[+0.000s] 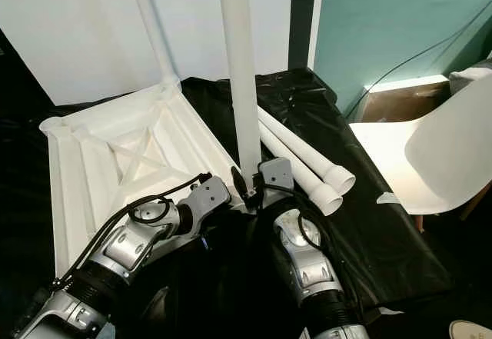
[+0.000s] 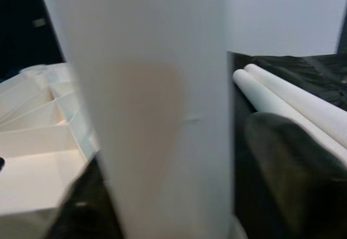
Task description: Building children table
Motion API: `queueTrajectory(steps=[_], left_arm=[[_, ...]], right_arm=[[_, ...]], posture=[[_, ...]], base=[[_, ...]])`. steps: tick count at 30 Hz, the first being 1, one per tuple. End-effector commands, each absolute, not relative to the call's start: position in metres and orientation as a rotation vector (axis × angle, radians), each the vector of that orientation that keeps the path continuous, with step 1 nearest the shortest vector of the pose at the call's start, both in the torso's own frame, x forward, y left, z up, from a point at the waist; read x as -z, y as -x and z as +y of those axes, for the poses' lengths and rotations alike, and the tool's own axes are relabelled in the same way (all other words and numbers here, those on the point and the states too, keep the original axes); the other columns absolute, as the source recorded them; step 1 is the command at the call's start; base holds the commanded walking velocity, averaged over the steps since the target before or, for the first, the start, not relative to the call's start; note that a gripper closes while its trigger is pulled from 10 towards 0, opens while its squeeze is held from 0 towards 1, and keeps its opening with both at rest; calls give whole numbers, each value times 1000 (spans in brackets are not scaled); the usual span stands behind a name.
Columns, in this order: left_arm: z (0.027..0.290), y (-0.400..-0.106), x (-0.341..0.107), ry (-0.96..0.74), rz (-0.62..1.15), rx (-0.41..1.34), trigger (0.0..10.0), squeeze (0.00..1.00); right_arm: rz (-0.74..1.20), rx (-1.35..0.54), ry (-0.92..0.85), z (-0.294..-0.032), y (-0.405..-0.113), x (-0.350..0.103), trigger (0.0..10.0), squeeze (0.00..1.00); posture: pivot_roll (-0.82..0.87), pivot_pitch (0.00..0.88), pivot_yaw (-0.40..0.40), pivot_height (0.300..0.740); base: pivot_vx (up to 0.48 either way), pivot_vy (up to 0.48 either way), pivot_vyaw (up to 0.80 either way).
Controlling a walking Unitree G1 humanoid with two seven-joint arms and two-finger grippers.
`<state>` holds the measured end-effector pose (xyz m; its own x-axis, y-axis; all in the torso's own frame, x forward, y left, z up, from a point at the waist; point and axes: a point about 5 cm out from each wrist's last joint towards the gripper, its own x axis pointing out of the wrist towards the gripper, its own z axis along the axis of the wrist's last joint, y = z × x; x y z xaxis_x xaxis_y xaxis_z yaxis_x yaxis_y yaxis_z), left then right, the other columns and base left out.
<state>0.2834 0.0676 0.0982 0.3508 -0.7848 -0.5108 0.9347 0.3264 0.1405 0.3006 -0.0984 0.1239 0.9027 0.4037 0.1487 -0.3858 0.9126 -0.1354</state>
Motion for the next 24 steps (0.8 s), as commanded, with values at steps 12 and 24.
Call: queueTrajectory(steps=[12,24], left_arm=[[70,-261,-64,-395,545,1235,10000,0],[67,-263,-67,-397,531,1234,10000,0]], right_arm=[[-110,-869,171,-122,-321,-141,10000,0],[47,-1104,190,-144,-333,-153,0,0]], posture=[[47,0,51,740],[54,0,44,740]], base=[[0,0,0],[0,0,0]])
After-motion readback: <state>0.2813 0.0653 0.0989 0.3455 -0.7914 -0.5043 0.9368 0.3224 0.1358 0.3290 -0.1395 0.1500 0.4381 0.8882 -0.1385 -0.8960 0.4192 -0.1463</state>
